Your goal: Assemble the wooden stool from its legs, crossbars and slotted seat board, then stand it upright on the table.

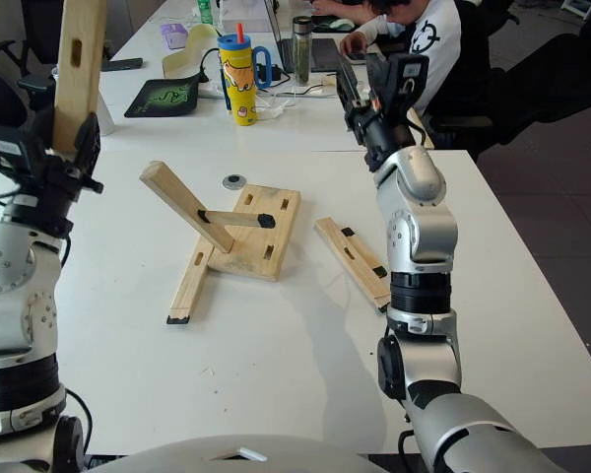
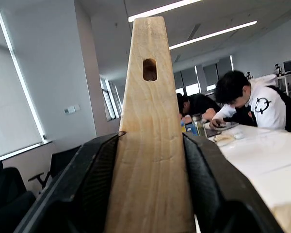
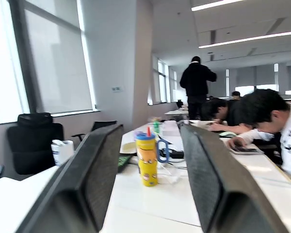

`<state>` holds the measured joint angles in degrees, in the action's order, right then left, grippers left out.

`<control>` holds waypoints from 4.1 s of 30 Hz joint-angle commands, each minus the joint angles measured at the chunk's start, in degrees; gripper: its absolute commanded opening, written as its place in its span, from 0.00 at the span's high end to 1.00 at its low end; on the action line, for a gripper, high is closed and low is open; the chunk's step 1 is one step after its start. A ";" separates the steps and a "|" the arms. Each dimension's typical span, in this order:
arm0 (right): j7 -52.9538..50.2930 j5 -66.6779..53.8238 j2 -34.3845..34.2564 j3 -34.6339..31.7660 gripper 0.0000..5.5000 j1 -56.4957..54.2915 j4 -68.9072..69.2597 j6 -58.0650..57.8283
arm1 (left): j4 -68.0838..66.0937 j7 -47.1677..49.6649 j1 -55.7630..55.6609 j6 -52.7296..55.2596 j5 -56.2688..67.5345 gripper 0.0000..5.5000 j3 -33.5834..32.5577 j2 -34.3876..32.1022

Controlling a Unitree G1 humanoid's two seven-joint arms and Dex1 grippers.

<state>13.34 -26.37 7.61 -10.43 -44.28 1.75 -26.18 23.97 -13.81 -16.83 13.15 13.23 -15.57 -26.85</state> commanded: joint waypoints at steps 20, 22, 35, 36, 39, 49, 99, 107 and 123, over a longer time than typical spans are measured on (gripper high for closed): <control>-18.19 -64.95 -3.47 -11.01 0.22 -2.77 -1.92 -31.10 | 4.58 -9.05 -4.28 1.28 -0.55 0.63 11.44 -1.14; -18.91 -65.54 -3.75 -10.57 0.22 -2.88 -1.95 -29.74 | 4.77 -10.19 -3.34 1.39 -0.34 0.63 12.27 -1.24; -18.28 -65.10 -3.73 -8.08 0.30 -2.74 -2.08 -23.73 | 6.50 -16.61 1.33 6.04 2.47 0.63 15.69 -2.17; -17.79 -64.63 -3.33 -7.78 0.34 -2.56 -2.13 -23.70 | 6.27 -16.71 1.51 5.98 2.34 0.63 15.85 -2.16; -15.82 -62.69 -1.67 -7.27 0.44 -2.32 -2.95 -24.02 | 6.05 -16.51 2.22 5.99 2.11 0.63 16.28 -1.59; -10.73 -58.58 2.92 -7.18 0.75 -3.94 -7.86 -24.88 | 5.33 -13.82 3.23 4.90 1.33 0.63 17.16 1.56; -12.38 -17.60 3.44 -9.40 0.81 -1.65 -12.46 -2.51 | -13.10 3.52 8.28 15.62 3.08 0.49 10.58 4.64; -12.51 -17.16 3.30 -9.92 0.81 -0.19 -9.87 -4.36 | -12.70 1.47 7.01 15.68 -1.17 0.49 19.26 8.84; -9.47 -15.84 6.92 -7.05 0.81 7.30 -3.96 -14.39 | -14.98 1.38 4.17 14.70 -4.43 0.49 19.70 12.42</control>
<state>2.94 -41.90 15.72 -18.73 -38.05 -4.36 -39.34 9.64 -12.75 -13.47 28.22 9.67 5.55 -13.37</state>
